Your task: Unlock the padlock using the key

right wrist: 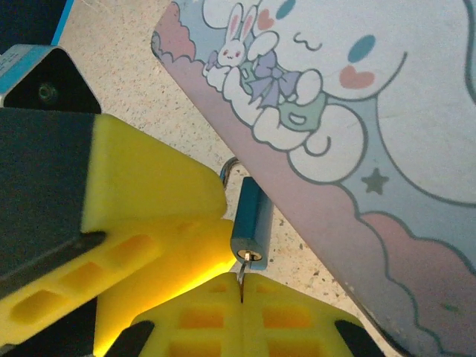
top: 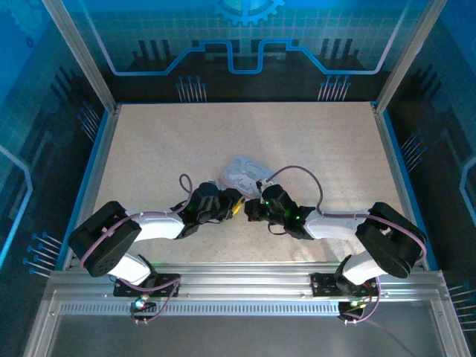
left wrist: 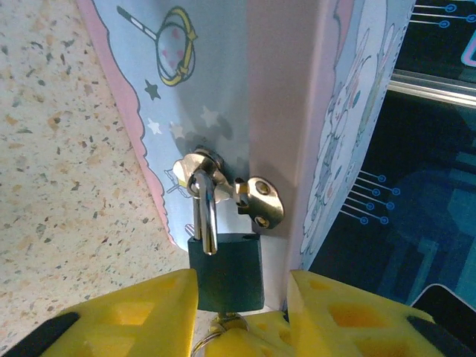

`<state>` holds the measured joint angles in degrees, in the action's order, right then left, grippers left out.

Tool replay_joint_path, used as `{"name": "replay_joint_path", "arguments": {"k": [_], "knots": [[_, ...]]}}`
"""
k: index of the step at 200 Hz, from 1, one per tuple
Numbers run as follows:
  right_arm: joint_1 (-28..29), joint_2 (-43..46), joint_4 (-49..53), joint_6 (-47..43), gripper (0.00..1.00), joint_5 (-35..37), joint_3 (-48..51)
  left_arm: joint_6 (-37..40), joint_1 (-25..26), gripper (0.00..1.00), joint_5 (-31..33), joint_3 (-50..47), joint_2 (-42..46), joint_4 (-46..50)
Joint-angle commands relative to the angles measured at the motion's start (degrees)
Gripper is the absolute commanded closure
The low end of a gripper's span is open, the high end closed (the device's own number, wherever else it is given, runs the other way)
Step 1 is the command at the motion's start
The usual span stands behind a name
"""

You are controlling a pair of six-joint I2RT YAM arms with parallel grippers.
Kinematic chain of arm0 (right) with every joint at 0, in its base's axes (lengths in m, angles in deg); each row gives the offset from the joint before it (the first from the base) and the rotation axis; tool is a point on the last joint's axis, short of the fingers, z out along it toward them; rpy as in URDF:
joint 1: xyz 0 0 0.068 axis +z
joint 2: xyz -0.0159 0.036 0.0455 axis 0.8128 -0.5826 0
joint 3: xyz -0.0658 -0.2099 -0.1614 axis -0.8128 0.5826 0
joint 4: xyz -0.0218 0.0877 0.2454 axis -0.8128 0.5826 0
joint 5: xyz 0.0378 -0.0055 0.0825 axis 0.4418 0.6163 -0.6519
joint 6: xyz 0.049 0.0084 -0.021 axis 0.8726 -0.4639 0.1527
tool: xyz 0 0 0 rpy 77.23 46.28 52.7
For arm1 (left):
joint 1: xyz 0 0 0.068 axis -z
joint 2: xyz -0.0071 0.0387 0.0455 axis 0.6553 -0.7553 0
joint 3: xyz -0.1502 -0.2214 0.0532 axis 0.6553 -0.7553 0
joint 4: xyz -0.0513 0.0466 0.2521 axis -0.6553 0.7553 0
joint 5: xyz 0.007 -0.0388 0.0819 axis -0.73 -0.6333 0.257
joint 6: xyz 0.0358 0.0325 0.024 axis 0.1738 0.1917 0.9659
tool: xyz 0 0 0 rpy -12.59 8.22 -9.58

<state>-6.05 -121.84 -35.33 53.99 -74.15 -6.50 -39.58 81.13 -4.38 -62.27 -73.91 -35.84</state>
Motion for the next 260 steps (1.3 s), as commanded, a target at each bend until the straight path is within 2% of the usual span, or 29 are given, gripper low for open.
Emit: {"name": "replay_joint_path", "arguments": {"k": [1,101,147,197,260], "knots": [[-0.96,0.15,-1.67,3.43,1.0,1.53,1.87,1.98,-0.45,0.61,-0.88,-1.48,1.52,0.32],[-2.42,0.68,-7.93,18.27,1.0,1.24,8.89,9.22,-3.48,0.51,2.19,-1.5,13.55,16.28],[-3.75,0.64,-10.9,20.31,1.0,1.21,11.46,11.97,-5.4,0.5,3.7,-2.23,19.07,22.82],[-5.26,0.11,-10.65,21.95,0.95,-0.34,12.46,16.34,-7.17,0.49,4.15,-0.64,21.46,29.23],[-5.71,1.82,-8.21,21.21,0.85,1.08,12.85,17.35,-8.27,0.47,3.8,-0.76,22.01,30.57]]}}
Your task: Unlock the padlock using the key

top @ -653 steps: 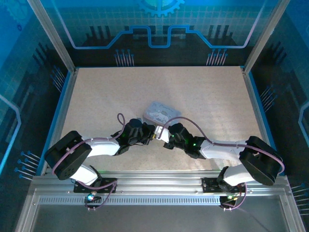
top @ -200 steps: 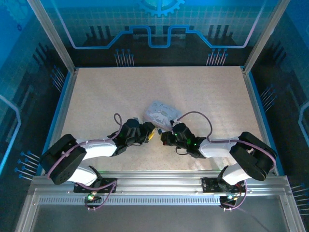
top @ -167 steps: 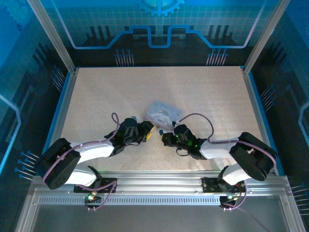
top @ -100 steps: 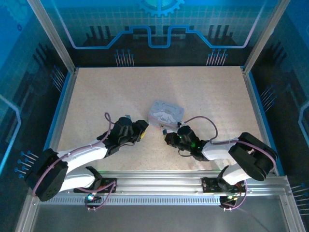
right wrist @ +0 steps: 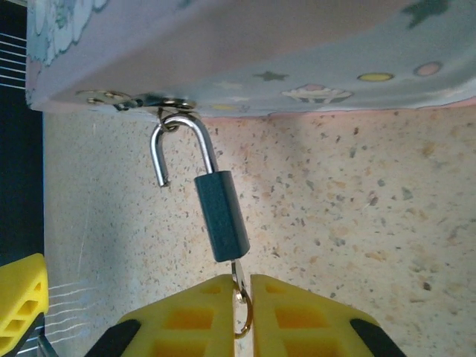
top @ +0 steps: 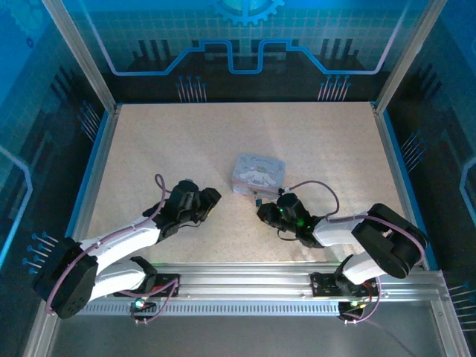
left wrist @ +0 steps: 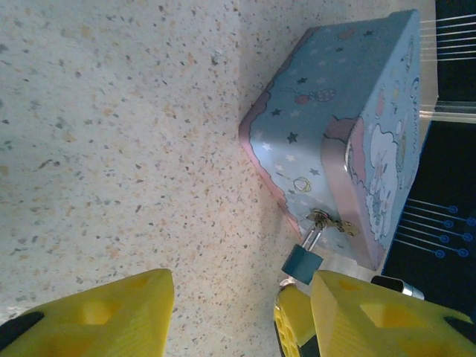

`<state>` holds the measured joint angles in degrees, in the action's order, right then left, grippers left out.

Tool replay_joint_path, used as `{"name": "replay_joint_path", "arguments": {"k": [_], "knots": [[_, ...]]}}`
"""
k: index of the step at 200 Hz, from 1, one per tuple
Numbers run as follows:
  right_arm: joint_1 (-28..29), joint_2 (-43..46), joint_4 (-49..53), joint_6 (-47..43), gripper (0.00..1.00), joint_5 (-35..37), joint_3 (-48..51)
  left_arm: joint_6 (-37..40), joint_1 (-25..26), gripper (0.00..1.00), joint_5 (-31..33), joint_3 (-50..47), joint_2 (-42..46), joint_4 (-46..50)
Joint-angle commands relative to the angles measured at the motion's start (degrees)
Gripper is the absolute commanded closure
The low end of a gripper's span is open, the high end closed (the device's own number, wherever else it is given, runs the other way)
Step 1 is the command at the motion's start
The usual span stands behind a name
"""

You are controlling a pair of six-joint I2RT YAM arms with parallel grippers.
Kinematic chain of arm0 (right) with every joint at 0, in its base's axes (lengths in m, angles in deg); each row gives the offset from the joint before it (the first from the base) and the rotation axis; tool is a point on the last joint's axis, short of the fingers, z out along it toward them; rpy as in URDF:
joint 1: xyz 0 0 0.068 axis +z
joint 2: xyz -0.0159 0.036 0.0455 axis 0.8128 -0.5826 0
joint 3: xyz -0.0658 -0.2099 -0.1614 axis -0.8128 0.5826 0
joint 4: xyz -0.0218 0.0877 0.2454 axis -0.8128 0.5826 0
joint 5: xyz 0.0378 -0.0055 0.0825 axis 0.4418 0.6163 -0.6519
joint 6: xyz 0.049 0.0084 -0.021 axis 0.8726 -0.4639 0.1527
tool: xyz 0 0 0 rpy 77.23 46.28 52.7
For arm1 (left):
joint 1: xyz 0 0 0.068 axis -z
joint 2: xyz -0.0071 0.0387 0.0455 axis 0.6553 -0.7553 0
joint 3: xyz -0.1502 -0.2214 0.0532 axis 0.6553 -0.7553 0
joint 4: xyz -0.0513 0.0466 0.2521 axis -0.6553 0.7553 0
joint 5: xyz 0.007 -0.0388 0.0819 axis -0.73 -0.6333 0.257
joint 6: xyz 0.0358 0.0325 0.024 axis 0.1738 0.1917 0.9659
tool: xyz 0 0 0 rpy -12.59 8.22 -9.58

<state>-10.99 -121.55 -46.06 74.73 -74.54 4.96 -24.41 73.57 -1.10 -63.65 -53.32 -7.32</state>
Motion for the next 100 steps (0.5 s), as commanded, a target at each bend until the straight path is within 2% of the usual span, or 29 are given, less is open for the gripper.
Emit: {"name": "replay_joint_path", "arguments": {"k": [1,21,53,100], "knots": [[-0.76,1.6,2.55,0.49,0.85,1.5,1.42,2.14,-0.71,0.47,0.54,0.54,1.46,2.08],[-0.92,2.99,4.25,0.43,0.81,2.38,1.66,2.69,-0.93,0.46,0.61,0.8,1.82,2.67],[-1.43,6.3,8.16,-0.83,0.76,3.76,1.58,4.94,-1.8,0.38,-0.11,2.44,1.71,4.61],[-3.89,12.47,16.8,-7.95,0.69,3.66,-0.99,11.52,-4.8,0.22,-3.59,7.88,-1.13,9.18]]}}
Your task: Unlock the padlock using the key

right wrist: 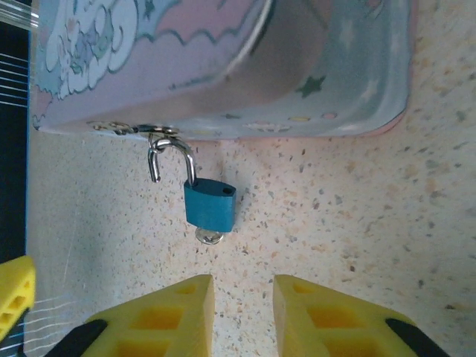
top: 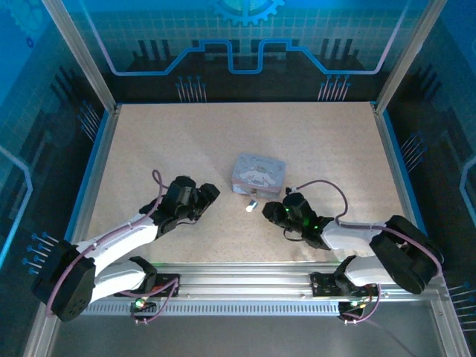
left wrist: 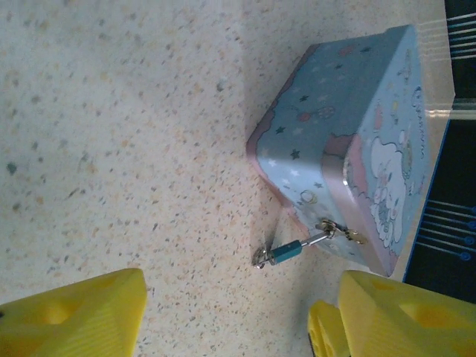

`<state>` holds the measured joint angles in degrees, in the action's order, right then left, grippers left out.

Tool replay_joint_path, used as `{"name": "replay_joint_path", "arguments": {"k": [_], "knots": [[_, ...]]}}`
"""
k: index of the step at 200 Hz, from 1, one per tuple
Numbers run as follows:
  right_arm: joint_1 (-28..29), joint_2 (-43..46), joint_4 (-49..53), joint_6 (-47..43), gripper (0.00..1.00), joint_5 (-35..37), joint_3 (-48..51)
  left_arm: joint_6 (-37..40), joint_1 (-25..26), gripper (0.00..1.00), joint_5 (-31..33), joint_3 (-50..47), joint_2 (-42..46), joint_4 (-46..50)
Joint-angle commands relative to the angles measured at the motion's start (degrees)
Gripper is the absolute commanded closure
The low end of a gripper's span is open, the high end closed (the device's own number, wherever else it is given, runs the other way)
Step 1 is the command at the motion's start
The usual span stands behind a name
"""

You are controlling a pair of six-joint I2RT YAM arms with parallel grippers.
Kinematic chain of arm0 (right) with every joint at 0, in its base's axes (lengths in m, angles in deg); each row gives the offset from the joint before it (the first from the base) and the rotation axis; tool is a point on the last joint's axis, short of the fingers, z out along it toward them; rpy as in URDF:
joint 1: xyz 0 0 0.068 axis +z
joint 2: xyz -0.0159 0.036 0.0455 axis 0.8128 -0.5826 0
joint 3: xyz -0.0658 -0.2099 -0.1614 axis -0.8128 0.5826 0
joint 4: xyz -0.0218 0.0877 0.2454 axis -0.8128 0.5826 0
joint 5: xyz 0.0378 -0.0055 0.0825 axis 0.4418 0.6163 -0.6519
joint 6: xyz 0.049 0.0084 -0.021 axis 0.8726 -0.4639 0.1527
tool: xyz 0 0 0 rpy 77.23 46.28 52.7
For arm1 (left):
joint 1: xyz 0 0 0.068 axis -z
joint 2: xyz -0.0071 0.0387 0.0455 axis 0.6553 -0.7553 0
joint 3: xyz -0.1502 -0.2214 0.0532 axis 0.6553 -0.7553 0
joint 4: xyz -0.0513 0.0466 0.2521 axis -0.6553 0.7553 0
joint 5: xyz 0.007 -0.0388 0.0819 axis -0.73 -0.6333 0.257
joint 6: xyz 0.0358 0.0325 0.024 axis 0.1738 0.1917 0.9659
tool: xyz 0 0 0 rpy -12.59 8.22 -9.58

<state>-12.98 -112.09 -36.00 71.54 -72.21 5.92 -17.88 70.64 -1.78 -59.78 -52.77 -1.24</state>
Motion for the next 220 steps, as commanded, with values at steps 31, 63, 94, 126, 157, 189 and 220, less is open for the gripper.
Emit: {"name": "replay_joint_path", "arguments": {"k": [31,63,94,126,157,189,220], "knots": [[-4.32,6.71,10.95,-8.76,0.59,-0.2,-2.9,9.01,-5.63,0.18,-9.86,7.69,-7.16,2.13],[-7.22,7.78,11.49,-9.04,0.44,-4.53,-3.15,14.94,-7.02,0.18,-16.72,14.82,-15.81,2.13],[-8.03,6.83,7.4,-9.04,0.29,-7.83,-2.77,21.03,-7.06,0.18,-18.15,23.79,-23.64,6.16],[-8.34,4.8,4.82,-10.7,0.16,-11.64,-4.93,26.79,-7.14,0.2,-14.68,31.61,-29.5,12.48],[-8.53,1.89,3.4,-11.99,0.06,-14.55,-7.13,29.25,-7.1,0.23,-13.83,35.28,-33.75,14.64],[-9.84,-2.17,1.44,-13.61,0.0,-18.2,-8.99,29.39,-7.02,0.24,-14.4,36.49,-36.87,15.66],[-10.84,-5.11,0.75,-14.24,0.0,-19.76,-10.74,29.83,-6.69,0.27,-14.53,35.08,-37.7,15.97]]}}
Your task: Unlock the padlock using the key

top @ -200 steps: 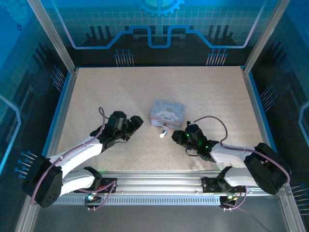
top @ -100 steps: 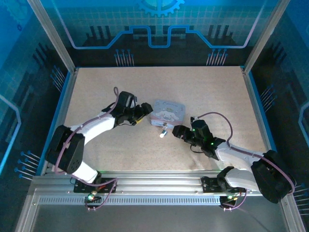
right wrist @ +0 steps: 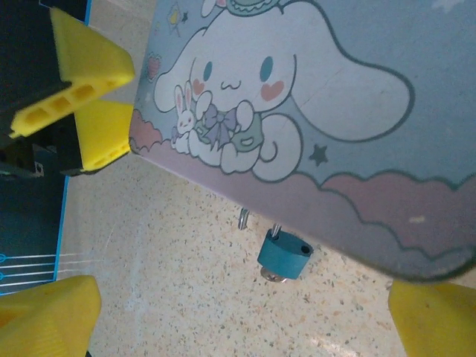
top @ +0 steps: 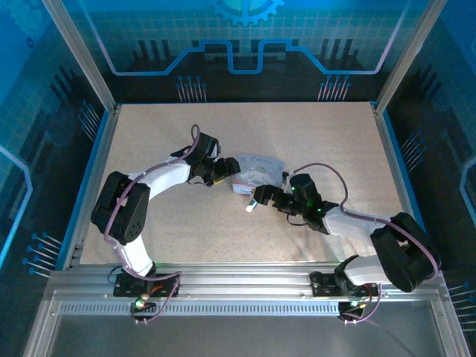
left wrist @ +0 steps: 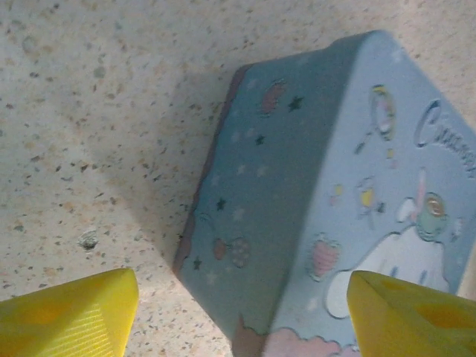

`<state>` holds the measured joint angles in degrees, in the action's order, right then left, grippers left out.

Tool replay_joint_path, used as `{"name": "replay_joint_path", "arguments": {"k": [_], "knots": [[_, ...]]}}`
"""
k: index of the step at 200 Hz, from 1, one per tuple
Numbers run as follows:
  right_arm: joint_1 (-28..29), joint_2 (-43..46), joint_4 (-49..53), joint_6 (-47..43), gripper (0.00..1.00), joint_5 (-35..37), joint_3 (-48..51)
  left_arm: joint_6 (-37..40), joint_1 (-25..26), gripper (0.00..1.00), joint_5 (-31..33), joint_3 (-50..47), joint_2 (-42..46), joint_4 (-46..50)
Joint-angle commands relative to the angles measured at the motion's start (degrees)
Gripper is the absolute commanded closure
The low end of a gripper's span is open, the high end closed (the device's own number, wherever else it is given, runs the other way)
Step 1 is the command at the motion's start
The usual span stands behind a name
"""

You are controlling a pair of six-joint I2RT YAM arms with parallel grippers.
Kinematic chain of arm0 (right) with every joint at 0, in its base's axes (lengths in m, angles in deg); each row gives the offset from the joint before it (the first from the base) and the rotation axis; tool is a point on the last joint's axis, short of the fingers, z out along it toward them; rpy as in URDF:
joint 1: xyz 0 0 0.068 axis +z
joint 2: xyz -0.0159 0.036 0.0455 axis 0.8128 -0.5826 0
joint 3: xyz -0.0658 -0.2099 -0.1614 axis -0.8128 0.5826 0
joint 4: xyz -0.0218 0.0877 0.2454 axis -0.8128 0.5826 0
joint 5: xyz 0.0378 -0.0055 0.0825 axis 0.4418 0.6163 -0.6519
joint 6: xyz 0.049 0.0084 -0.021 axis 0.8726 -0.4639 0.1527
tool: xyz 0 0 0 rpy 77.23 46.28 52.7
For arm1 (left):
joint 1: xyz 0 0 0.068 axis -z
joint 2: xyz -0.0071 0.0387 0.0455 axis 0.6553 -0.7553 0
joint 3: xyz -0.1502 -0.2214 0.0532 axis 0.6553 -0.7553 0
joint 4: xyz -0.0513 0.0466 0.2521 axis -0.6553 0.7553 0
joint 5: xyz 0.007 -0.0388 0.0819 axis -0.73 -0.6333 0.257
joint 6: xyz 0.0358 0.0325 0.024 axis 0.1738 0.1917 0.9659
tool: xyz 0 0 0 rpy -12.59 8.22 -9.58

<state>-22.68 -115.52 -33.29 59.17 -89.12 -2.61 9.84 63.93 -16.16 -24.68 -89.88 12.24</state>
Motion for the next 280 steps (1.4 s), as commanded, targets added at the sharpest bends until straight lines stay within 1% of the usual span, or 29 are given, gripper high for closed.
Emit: {"name": "replay_joint_path", "arguments": {"k": [1,62,94,143,155,178,204,219,240,256,271,280], "knots": [[-1.16,-1.7,-1.9,-1.95,0.0,-2.86,-2.27,2.12,0.03,0.27,-0.13,-0.07,-0.6,2.5],[-3.53,-3.64,-1.73,-9.83,0.0,-3.47,-4.7,2.9,0.65,0.28,1.46,-6.17,2.96,3.04],[-5.94,-5.63,-5.51,-12.78,0.0,-5.97,-4.4,2.44,0.83,0.29,1.55,-9.82,5.29,2.64],[-8.62,-8.49,-12.11,-14.36,0.0,-11.45,-4.35,0.34,0.89,0.28,1.89,-14.56,9.33,1.43],[-9.15,-8.17,-12.62,-13.71,0.0,-11.35,-3.57,0.21,0.92,0.28,2.1,-15.1,10.0,1.54],[-10.22,-6.57,-16.73,-11.99,0.0,-11.14,-0.02,-0.22,0.91,0.28,2.35,-15.71,10.94,1.16],[-10.5,-4.3,-16.87,-12.36,0.0,-11.0,2.54,-1.21,0.92,0.28,1.92,-16.06,10.82,0.16],[-10.54,-4.16,-17.39,-11.88,0.04,-12.18,3.56,-1.47,0.94,0.28,1.83,-16.1,10.79,-0.26],[-10.42,-6.28,-23.29,-8.77,0.09,-14.78,5.4,-1.73,0.92,0.28,1.76,-16.1,10.72,-0.55],[-10.28,-9.2,-26.27,-6.5,0.15,-17.09,5.21,-1.88,0.92,0.28,1.78,-16.19,10.74,-0.61],[-9.91,-12.42,-28.12,-4.98,0.26,-18.44,4.48,-1.92,0.91,0.28,1.7,-16.28,10.92,-0.7],[-9.56,-13.61,-30.2,-3.82,0.28,-17.6,4.77,-1.99,0.88,0.28,1.82,-16.28,11.02,-0.66]]}}
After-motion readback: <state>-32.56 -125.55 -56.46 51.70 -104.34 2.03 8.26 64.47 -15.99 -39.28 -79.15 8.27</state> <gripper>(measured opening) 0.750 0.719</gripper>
